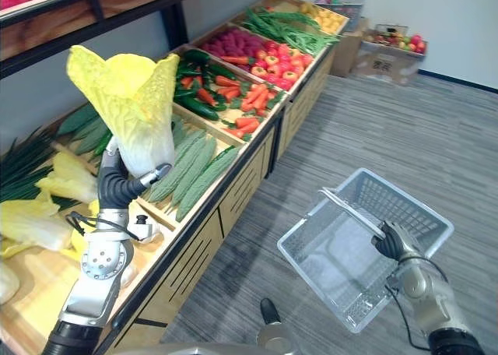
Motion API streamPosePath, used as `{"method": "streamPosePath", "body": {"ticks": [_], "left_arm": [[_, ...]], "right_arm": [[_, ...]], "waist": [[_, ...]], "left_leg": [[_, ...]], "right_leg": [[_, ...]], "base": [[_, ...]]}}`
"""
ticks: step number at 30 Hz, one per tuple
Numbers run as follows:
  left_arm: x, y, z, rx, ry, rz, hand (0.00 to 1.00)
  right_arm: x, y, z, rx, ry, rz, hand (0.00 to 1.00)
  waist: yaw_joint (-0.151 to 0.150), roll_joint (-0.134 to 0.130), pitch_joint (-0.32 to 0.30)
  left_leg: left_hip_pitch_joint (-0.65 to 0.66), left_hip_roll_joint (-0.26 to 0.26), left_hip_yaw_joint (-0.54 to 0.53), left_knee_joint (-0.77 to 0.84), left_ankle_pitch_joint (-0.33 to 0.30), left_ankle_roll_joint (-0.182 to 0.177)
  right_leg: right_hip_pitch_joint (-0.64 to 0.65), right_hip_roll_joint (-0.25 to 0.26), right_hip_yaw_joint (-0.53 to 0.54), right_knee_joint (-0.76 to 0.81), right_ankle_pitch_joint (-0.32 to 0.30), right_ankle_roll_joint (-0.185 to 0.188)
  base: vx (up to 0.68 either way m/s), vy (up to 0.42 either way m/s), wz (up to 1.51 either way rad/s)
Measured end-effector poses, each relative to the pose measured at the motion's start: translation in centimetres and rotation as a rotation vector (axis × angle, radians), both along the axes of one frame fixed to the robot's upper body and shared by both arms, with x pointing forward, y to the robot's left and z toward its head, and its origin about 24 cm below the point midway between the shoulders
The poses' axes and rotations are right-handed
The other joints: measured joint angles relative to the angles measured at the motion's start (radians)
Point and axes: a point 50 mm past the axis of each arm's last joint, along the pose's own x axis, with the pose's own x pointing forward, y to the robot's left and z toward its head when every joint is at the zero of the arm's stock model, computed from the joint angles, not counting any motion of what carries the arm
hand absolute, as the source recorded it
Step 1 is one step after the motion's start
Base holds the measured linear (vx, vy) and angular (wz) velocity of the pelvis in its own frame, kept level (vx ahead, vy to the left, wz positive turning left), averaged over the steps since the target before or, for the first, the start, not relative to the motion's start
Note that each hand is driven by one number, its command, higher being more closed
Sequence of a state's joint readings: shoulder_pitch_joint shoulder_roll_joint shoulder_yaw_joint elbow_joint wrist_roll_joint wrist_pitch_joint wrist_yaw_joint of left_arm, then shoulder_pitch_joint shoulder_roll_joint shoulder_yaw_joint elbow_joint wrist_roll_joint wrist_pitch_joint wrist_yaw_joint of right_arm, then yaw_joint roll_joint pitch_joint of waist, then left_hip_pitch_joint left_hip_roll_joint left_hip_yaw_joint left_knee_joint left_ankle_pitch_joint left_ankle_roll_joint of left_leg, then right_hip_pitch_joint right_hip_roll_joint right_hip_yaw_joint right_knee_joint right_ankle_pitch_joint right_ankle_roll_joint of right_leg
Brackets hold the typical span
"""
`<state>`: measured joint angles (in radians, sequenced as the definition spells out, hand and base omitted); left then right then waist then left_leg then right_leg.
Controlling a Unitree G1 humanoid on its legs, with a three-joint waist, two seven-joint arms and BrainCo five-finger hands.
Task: Pick vegetable in the basket
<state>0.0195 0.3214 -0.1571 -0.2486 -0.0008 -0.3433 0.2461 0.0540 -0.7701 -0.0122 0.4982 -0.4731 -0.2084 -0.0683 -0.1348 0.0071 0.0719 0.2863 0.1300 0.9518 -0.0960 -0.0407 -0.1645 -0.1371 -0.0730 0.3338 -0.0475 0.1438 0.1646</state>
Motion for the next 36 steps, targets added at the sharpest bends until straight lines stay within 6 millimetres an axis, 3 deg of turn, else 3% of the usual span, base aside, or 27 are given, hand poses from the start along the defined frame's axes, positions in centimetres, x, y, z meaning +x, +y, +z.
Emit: {"method": "streamPosePath", "body": {"ticks": [4,7,12,15,27,36], "left_arm": [[-0.2,-1.3,-0.4,0.044,0.054,-0.214,1.0],[-0.3,-3.4,-0.2,0.08,0.078,-0.421,1.0],[-1.8,-7.4,2.0,0.165,-0.001,-0.793,1.0],[-2.8,-8.8,1.8,0.227,0.016,-0.961,1.0],[-5.6,-10.5,-1.3,0.407,0.163,-1.244,1.0],[-5.7,-11.2,-4.7,0.657,0.208,-1.258,1.0]], "right_arm": [[1.0,1.1,1.1,-0.037,0.02,0.121,1.0],[1.6,2.5,2.2,-0.043,0.003,0.213,1.0],[2.5,5.1,4.3,-0.003,-0.103,0.353,1.0],[3.0,6.2,5.0,-0.02,-0.113,0.433,1.0],[3.6,6.2,6.1,0.029,-0.137,0.435,1.0],[4.2,8.1,7.5,0.088,-0.202,0.503,1.0]], "waist": [[0.003,0.004,0.0],[0.005,0.006,0.002],[0.007,0.017,0.002],[0.009,0.027,0.002],[0.004,0.04,0.0],[0.001,0.04,0.0]], "left_leg": [[0.024,-0.005,0.064,0.003,-0.012,-0.013],[0.028,0.025,0.094,0.075,-0.051,-0.021],[0.025,0.084,0.137,0.179,-0.101,-0.036],[0.027,0.112,0.159,0.225,-0.128,-0.044],[0.014,0.147,0.177,0.276,-0.143,-0.056],[0.001,0.148,0.179,0.279,-0.144,-0.057]], "right_leg": [[0.002,0.019,0.055,-0.008,0.016,0.004],[0.005,0.028,0.074,-0.005,0.017,0.005],[0.003,0.05,0.088,0.01,0.017,0.005],[0.0,0.064,0.097,0.016,0.017,0.005],[-0.02,0.086,0.106,0.032,0.019,0.003],[-0.036,0.085,0.103,0.037,0.019,0.002]], "base": [[-0.04,-0.03,-0.44],[0.01,-0.048,-0.3],[0.01,-0.046,-0.17],[-0.03,-0.038,-0.16],[-0.05,-0.033,-0.05],[-0.06,-0.031,0.0]]}}
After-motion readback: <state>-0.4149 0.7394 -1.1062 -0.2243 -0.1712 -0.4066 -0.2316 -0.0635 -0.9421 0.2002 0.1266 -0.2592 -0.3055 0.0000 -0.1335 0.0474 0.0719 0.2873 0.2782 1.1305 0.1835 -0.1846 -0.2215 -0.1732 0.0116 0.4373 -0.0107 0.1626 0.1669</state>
